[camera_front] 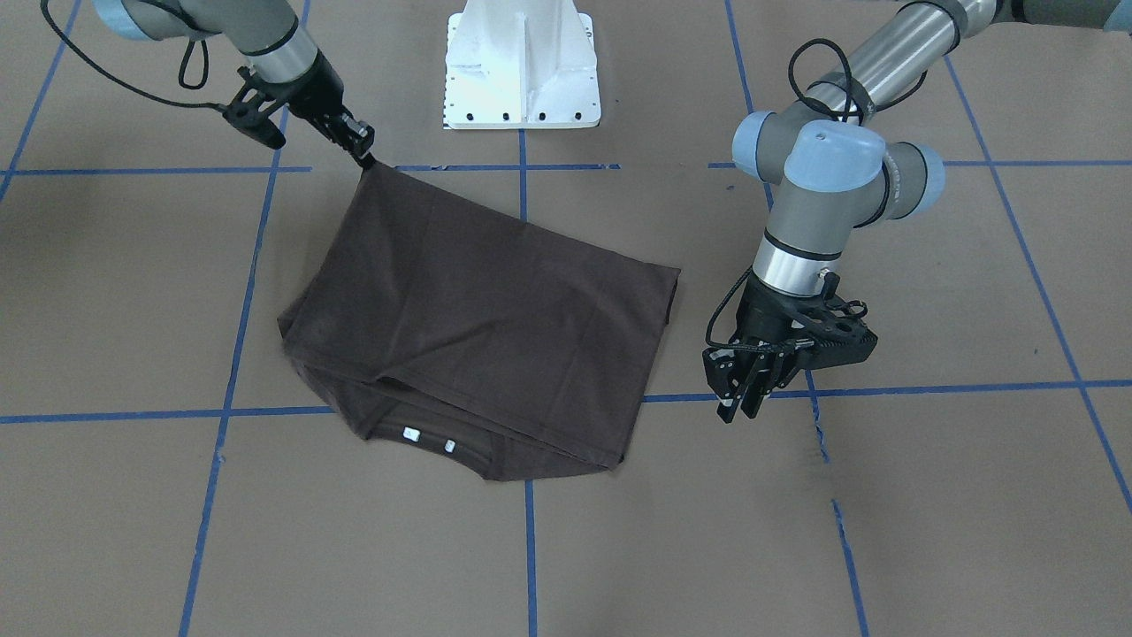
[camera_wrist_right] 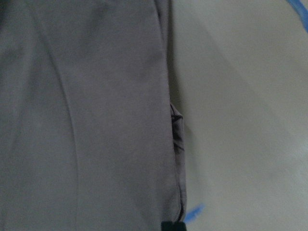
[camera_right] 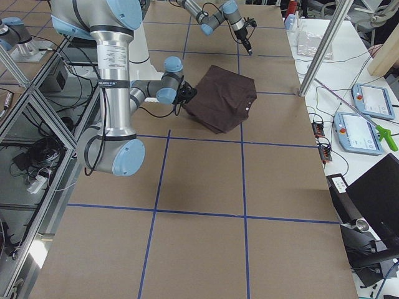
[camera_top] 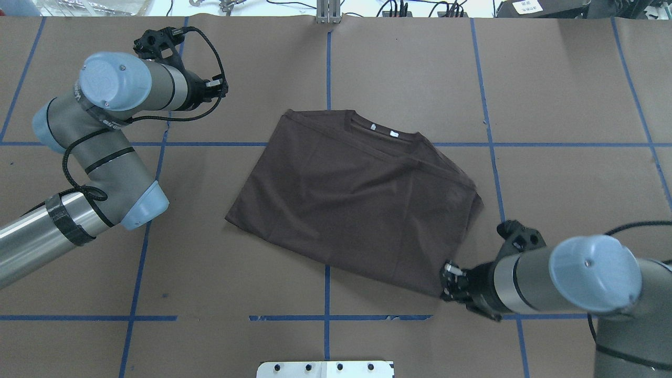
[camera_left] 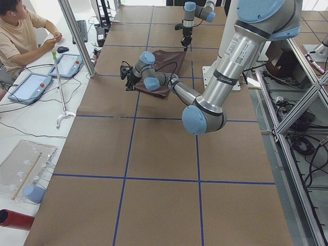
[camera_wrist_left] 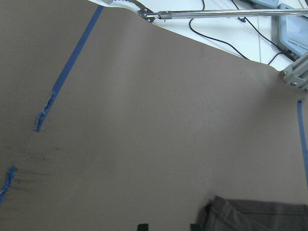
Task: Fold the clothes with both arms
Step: 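Drag the folded shirt toward the robot with the right gripper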
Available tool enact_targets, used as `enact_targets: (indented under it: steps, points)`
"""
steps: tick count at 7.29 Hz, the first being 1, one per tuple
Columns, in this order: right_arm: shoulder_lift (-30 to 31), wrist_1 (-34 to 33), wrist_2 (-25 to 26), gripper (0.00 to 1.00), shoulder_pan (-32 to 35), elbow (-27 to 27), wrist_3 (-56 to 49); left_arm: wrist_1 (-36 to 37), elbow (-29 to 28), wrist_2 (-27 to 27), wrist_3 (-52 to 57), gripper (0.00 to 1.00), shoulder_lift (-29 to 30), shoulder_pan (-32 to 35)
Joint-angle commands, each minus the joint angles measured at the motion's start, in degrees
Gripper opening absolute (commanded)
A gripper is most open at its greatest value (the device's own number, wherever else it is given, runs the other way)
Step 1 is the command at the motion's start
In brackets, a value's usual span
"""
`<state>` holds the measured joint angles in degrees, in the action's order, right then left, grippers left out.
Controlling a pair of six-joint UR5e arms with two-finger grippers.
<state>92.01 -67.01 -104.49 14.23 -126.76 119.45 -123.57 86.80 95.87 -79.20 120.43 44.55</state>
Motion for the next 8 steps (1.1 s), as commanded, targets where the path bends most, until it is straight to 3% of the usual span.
enact_targets:
  steps: [1,2,4,6,8]
  points:
    - [6.7,0.0,0.1,0.00,-14.8,-5.9,3.1,0.0,1.2,0.6,-0.3,0.41,0.1,-0.2]
    - [6.5,0.0,0.7,0.94,-17.7,-5.7,4.2,0.0,3.5,4.7,-0.7,0.42,-1.0,-0.3]
    - [6.4,0.0,0.9,1.00,-13.5,-5.6,4.4,0.0,10.6,10.7,-6.7,0.47,-5.3,-1.6]
    - [5.4,0.0,0.1,1.00,-0.8,-5.4,3.6,0.9,18.5,10.6,-15.8,0.54,-10.9,-9.0]
    - [0.0,0.0,0.2,1.00,5.5,-0.4,2.9,5.8,24.5,3.6,-23.5,0.58,-14.6,-20.9]
